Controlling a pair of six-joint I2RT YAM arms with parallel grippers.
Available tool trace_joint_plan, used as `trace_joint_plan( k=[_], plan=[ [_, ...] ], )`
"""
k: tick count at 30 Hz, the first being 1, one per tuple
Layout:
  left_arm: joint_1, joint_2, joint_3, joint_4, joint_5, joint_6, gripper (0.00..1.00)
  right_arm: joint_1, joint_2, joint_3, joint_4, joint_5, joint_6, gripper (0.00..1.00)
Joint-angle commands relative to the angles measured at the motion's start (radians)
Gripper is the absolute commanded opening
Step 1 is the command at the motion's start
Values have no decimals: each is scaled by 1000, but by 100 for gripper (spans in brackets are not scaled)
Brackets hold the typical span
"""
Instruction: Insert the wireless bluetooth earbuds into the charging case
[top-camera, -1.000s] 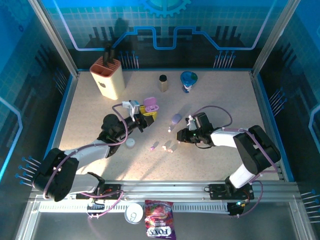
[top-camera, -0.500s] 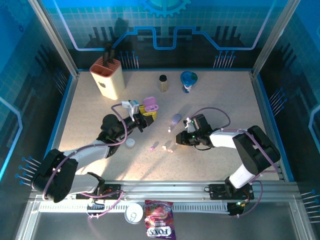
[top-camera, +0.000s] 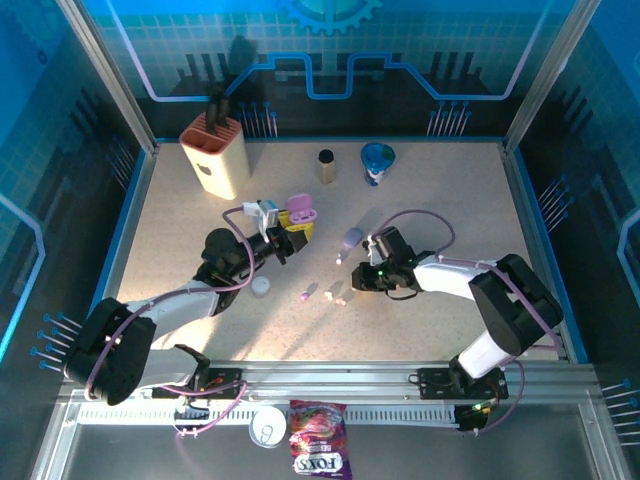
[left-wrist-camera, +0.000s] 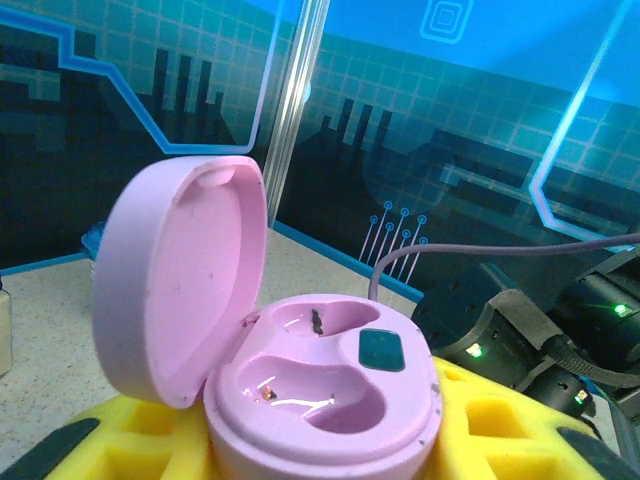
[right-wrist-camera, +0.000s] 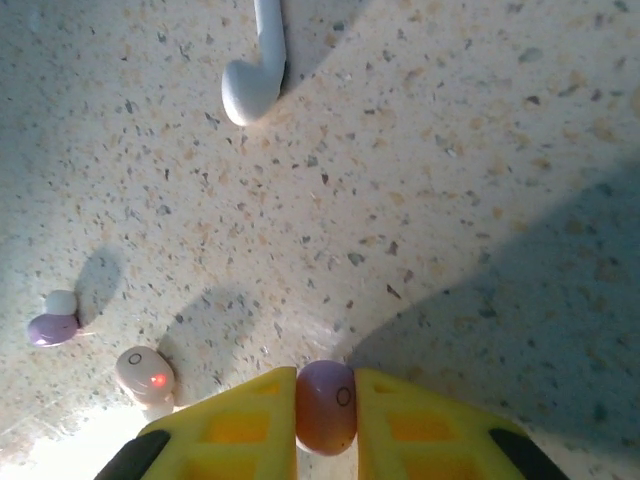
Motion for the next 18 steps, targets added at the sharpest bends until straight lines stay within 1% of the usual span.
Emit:
trace_joint_plan(
  k=[1,5,8,12,16,18],
  plan=[
    [4,-6,1,22,3,17,28,32,-56,55,-174,149,-25,16],
    [4,11,1,20,3,34,28,71,-107,121,-315,288,-61,16],
    [3,25,10,-12,44,103,28,93,-161,147,-364,351,-104,16],
    [-6,26,17,-88,100,222,27,101,-280,142,-335,330,-195,16],
    [-10,24,4,-106,146,293,27,110,-426,138,-279,287,-304,15],
    [-13,24,3,-125,175,320,27,138,-497,141,-245,279,-390,15]
  ],
)
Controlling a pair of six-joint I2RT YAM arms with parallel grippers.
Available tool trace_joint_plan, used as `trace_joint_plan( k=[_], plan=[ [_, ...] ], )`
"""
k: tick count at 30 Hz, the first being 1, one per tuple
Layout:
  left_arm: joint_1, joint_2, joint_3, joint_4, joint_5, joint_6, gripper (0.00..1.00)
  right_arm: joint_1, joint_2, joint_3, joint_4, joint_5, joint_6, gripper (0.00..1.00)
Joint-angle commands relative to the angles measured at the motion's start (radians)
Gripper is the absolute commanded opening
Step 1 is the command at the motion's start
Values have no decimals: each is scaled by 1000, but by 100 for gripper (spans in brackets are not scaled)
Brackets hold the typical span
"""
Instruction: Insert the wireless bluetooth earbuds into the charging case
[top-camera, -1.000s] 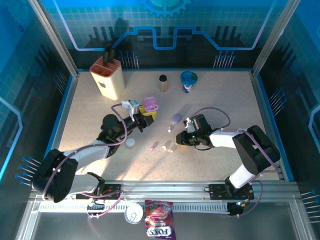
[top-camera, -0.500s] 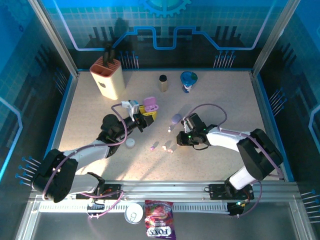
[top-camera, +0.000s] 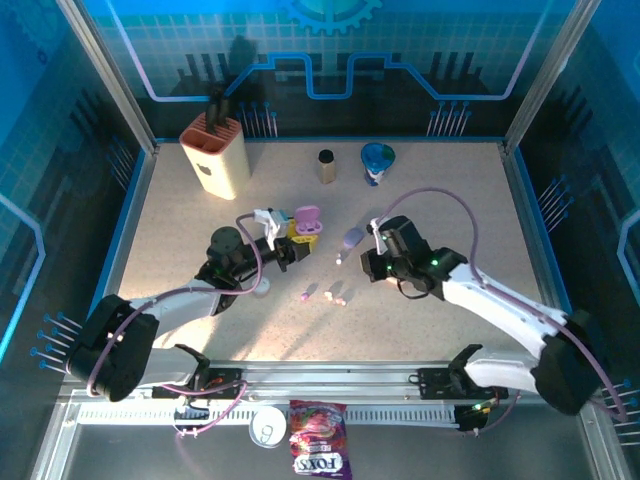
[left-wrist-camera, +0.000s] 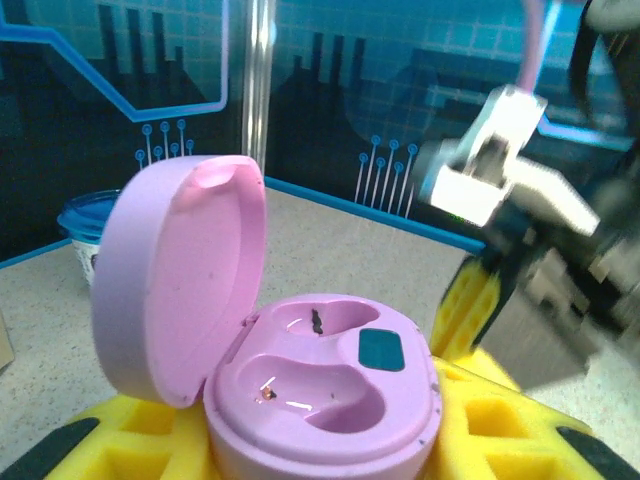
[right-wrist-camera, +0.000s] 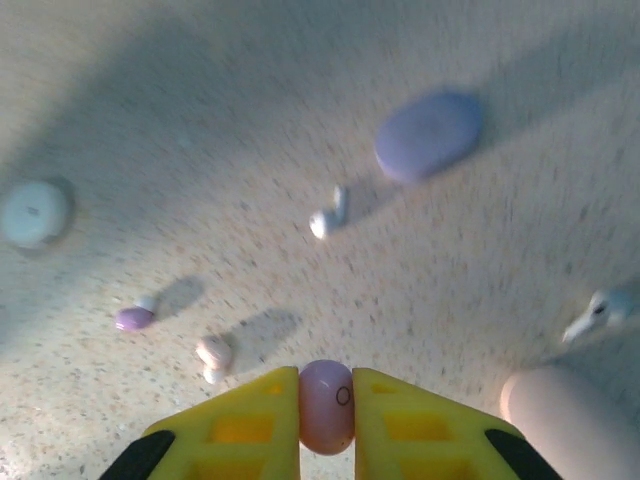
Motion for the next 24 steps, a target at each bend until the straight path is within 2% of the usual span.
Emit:
trace_joint_plan(
  k=[1,7,12,20,24],
  plan=[
    [-10,4,3,-31,91,105,27,54,-108,20,57,-17,-186,15],
    [-42,16,10,-72,181,171,26,106,-193,33,147,-86,-312,15],
    [-61,23,25,-81,261,157,26,153,-154,81,187,-113,-368,15],
    [-73,18,35,-89,295,139,26,169,-71,112,209,-111,-390,15],
    [-72,21,33,-78,277,135,26,169,-46,108,201,-114,-396,15]
  ],
)
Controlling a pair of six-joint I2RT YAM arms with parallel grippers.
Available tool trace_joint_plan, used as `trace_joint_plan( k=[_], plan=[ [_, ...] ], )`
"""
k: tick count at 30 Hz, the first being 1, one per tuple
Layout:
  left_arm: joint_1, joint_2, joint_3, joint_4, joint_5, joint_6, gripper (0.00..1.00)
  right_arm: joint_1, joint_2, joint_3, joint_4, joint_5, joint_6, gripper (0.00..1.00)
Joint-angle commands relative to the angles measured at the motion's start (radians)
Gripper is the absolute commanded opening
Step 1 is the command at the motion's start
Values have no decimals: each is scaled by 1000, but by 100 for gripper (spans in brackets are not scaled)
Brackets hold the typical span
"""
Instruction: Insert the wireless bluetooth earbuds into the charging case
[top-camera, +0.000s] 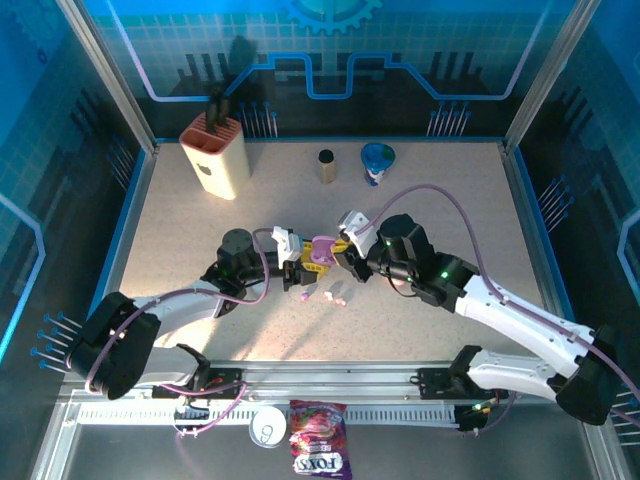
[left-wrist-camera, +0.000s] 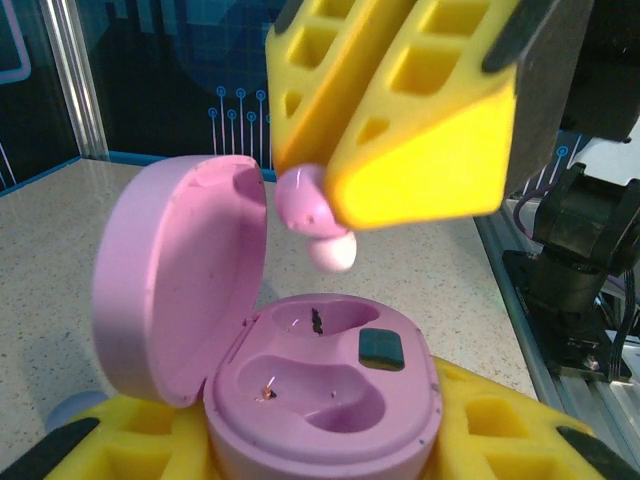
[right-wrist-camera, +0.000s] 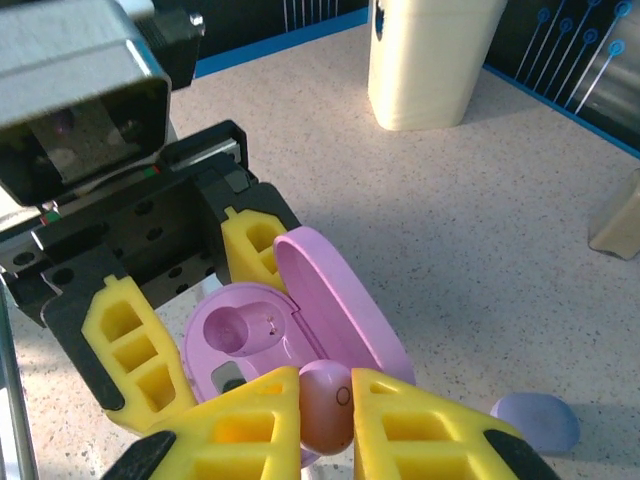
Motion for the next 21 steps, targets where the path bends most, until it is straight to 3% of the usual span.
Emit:
trace_joint_plan(
  k=[1,10,21],
  plan=[
    [-9,10,26,20,24,10,26,11,15,25,23,-16,-22,15],
    [-8,16,20,47,-27,5,26,11,19,12,-19,-44,-20,14],
    [-8,7,19,82,-13,-31,26,11,54,14,-27,-36,-28,18]
  ],
)
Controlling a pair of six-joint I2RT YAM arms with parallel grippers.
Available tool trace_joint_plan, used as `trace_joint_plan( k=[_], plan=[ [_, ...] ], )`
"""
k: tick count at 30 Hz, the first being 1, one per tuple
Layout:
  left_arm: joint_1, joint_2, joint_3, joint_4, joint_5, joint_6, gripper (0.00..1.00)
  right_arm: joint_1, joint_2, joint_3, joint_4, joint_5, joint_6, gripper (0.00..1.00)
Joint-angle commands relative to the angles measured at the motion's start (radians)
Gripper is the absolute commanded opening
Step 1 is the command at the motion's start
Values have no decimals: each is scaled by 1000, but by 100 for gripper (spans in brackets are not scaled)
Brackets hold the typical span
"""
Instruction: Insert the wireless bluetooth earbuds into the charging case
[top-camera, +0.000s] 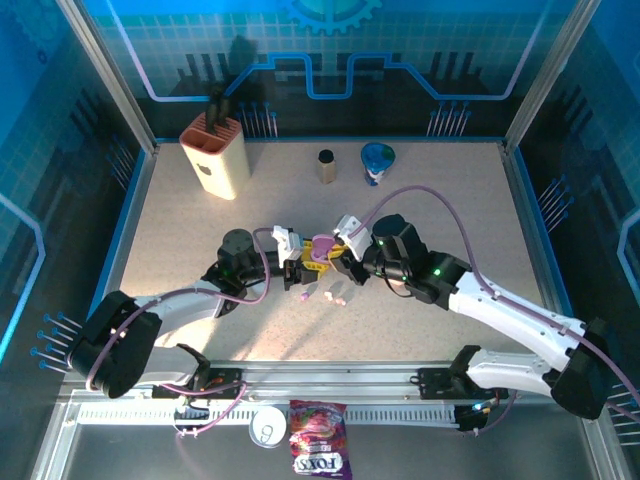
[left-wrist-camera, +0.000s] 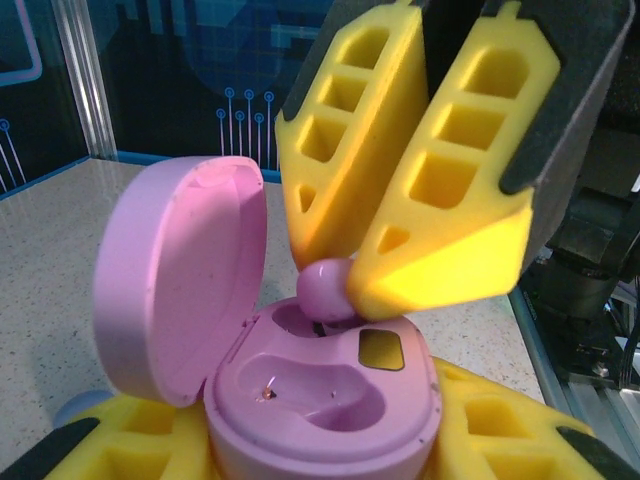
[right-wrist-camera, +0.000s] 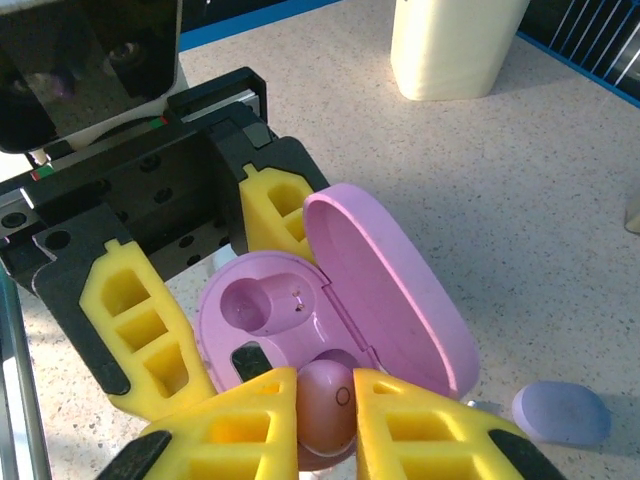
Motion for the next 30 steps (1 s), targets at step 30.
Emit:
trace_joint_plan(
  k=[30],
  plan=[
    [121,138,-93,503,-369,-240,25,-74,17,-336,362,-78,669,53]
  ],
)
